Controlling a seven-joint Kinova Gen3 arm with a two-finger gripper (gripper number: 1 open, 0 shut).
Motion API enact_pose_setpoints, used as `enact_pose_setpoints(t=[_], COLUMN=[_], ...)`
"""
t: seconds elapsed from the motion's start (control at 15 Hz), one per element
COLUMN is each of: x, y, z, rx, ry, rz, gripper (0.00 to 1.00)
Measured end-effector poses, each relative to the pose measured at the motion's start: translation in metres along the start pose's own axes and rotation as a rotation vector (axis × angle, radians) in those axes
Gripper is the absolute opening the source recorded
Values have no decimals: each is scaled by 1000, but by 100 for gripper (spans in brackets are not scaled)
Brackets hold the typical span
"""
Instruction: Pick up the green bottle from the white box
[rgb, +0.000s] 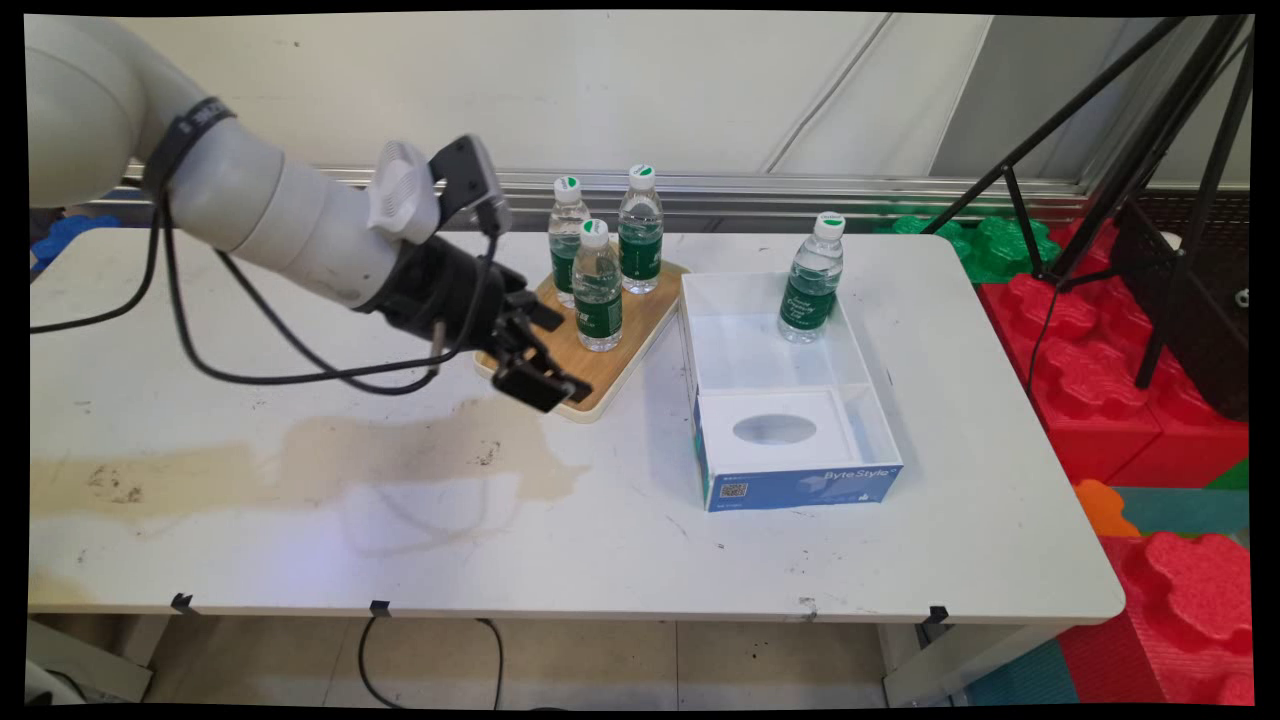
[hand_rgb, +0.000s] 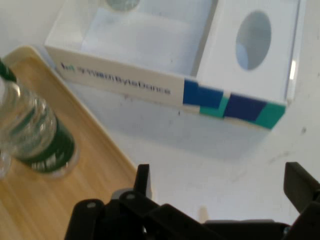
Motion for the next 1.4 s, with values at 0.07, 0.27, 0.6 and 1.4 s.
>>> enact_pose_setpoints(t=[0.07,0.27,0.6,1.4], x=[7,26,58,151], y=[1,0,-4,-25], z=[2,9,21,92], rx=[2,10,31,53], ry=[12,40,89,205], rz=[-3,-9,-20,-58], gripper=[100,100,100,100])
